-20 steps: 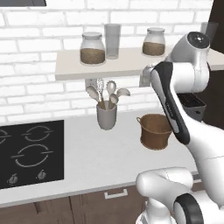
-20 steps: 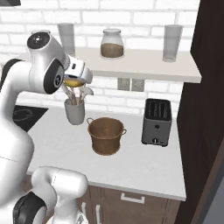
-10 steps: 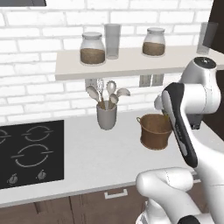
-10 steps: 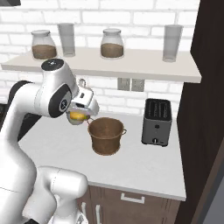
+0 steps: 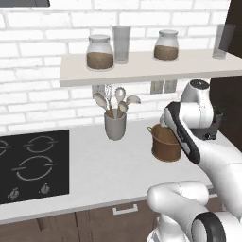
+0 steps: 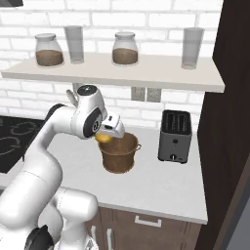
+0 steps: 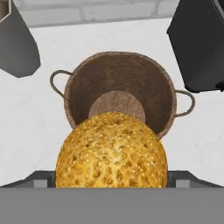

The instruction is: Open the cabinet, pick up the bread from the cabinet and place it in the basket. Then move the basket to the dining counter.

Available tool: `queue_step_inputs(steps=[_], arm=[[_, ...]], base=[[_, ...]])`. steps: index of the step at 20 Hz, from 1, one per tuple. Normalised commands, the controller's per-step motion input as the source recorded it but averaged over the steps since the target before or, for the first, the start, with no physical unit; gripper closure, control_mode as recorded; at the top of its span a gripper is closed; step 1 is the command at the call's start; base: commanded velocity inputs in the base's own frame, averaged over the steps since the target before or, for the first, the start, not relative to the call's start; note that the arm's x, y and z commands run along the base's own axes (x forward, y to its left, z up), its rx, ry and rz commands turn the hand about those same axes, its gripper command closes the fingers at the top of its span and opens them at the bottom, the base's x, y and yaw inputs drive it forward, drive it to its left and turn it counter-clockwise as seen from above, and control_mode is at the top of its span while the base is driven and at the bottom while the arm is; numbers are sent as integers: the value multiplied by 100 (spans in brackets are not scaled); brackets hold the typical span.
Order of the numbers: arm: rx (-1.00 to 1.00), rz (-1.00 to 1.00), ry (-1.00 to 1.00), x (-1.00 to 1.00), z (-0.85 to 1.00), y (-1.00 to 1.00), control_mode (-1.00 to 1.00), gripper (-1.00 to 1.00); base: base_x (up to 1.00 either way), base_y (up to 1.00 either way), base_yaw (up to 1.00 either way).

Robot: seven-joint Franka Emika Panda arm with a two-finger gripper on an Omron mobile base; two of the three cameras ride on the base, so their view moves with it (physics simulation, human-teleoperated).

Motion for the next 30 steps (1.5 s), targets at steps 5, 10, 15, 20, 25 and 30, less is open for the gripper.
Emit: queue_step_inputs(steps=[5,10,15,20,25,30], arm=[[0,0,8,71,-53,-11,-100,100],[0,1,8,40,-61,-5,-100,100],[0,0,1,19,-47,-4,-100,-100],[0,0,0,25,-21,-1,-100,-100],[0,0,0,33,-9,0,-100,-100],[0,0,0,53,-23,0,-100,-100]], base=[[0,0,0],[0,0,0],[0,0,0],[0,0,0],[0,0,0],[0,0,0]])
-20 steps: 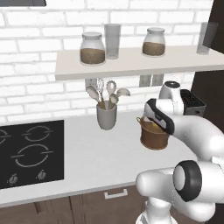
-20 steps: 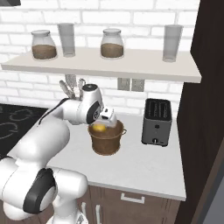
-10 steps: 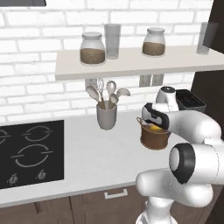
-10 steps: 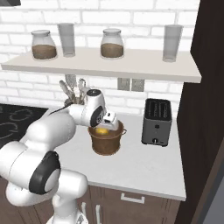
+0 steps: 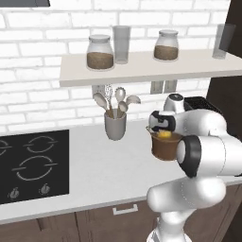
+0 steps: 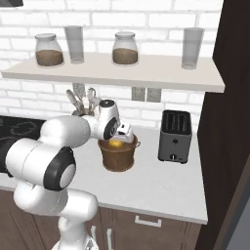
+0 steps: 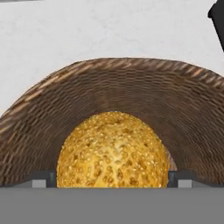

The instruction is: Open the cabinet, pick up the bread from the cabinet and place it in the basket. Then move the basket to the dining counter.

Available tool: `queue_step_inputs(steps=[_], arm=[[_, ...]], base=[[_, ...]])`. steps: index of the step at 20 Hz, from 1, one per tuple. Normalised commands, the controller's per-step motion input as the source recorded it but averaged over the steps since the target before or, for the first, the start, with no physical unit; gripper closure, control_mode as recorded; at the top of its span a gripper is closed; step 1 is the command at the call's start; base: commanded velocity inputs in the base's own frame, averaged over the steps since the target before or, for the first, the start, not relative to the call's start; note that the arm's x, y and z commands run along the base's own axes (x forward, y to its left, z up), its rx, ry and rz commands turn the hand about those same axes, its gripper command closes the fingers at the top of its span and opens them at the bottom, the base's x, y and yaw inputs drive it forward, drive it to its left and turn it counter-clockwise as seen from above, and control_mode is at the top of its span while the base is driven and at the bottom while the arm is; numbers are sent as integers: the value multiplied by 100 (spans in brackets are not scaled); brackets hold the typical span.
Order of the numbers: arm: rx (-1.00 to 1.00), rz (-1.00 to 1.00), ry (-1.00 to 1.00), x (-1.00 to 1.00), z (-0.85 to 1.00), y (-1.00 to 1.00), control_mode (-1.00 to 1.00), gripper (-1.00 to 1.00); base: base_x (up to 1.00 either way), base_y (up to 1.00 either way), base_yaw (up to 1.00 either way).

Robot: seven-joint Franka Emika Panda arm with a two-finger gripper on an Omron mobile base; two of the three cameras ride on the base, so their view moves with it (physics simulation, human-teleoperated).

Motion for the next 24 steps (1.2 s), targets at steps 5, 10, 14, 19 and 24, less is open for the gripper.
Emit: queue_step_inputs(steps=[5,10,14,19,24], arm=[[0,1,0,59,-41,-2,-100,-100],[0,1,0,0,-30,-12,-100,-100],[0,0,-7,-75,-12,-5,-100,-100],[0,0,-17,-50,-27,0,-100,-100],[0,0,-16,-60,23,7,-100,-100]], base=[[0,0,0],[0,0,0],[0,0,0],[0,0,0],[0,0,0]])
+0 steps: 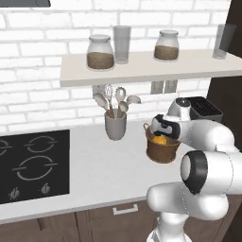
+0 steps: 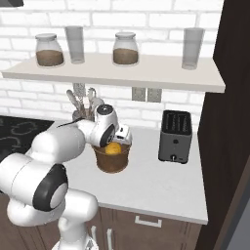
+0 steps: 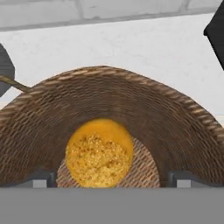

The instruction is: Open the cabinet, pick up the bread from the cabinet and place it in the basket. Then move the basket to the dining counter.

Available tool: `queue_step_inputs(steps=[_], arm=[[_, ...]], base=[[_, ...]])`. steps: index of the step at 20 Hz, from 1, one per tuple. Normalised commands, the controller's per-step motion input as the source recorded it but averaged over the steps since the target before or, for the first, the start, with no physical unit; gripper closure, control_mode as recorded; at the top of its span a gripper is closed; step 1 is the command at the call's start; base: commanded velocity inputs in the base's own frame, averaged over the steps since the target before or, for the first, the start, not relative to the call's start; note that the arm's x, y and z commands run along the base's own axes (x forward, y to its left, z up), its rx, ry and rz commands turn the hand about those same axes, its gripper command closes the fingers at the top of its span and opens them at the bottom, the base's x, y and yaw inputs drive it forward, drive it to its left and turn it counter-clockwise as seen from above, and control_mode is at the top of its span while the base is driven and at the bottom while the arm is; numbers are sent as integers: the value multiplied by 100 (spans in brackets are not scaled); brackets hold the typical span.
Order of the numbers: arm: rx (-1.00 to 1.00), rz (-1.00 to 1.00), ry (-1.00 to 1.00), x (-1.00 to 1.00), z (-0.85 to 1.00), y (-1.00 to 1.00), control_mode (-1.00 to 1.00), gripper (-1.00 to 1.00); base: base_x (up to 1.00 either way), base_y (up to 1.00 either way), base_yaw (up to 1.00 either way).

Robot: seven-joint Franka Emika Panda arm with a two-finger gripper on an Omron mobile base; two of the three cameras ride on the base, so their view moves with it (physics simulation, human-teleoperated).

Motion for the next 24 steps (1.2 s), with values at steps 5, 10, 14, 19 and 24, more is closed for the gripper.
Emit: queue_step_inputs(steps=[5,10,14,19,24], arm=[[0,0,2,-39,100,48,-100,-100],[-3,3,16,-14,49,53,-100,-100],[-14,12,24,4,-69,23,-100,-100],[-15,17,13,9,-77,0,-100,-100],[-12,17,6,0,-64,0,-100,-100]], base=[[0,0,0],[0,0,0],[0,0,0],[0,0,0],[0,0,0]])
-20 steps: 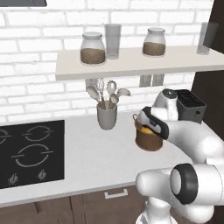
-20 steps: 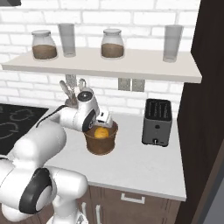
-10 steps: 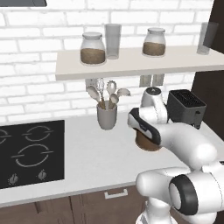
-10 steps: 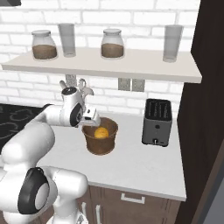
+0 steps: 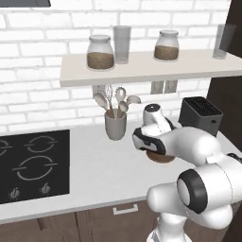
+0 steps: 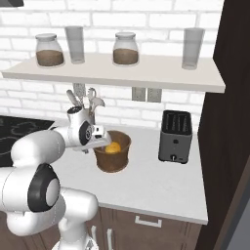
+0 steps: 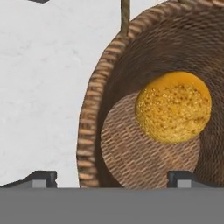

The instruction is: Open the cabinet, pick up the bread from the cabinet and place it in the basket. Then move the basket to the dining counter.

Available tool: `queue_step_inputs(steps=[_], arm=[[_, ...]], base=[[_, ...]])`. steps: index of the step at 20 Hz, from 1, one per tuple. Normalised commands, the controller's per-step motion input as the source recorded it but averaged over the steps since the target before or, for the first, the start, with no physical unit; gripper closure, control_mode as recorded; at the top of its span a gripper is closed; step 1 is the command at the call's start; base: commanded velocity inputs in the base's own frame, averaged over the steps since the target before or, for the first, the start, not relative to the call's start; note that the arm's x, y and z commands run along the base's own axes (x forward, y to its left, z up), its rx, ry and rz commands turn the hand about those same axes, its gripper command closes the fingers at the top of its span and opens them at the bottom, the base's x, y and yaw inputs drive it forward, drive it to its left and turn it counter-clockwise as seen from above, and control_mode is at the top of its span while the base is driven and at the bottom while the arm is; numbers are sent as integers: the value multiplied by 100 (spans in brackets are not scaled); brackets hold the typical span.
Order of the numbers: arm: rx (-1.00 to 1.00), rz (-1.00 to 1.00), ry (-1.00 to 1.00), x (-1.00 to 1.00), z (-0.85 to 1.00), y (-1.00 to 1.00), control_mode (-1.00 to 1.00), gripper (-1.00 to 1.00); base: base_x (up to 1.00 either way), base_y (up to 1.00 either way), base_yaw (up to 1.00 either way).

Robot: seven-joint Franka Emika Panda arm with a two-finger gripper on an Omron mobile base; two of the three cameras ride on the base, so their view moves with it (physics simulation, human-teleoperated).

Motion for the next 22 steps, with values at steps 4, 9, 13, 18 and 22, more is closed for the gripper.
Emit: queue_step_inputs(steps=[4,9,13,18,22], arm=[[-7,14,5,0,-59,-4,-100,100],[-4,3,3,0,-14,0,-100,100],[0,10,0,-27,-4,-1,-100,100],[0,19,-1,-65,73,6,-100,100],[-1,15,-6,-79,100,3,-100,100]], base=[[0,0,0],[0,0,0],[0,0,0],[0,0,0],[0,0,0]])
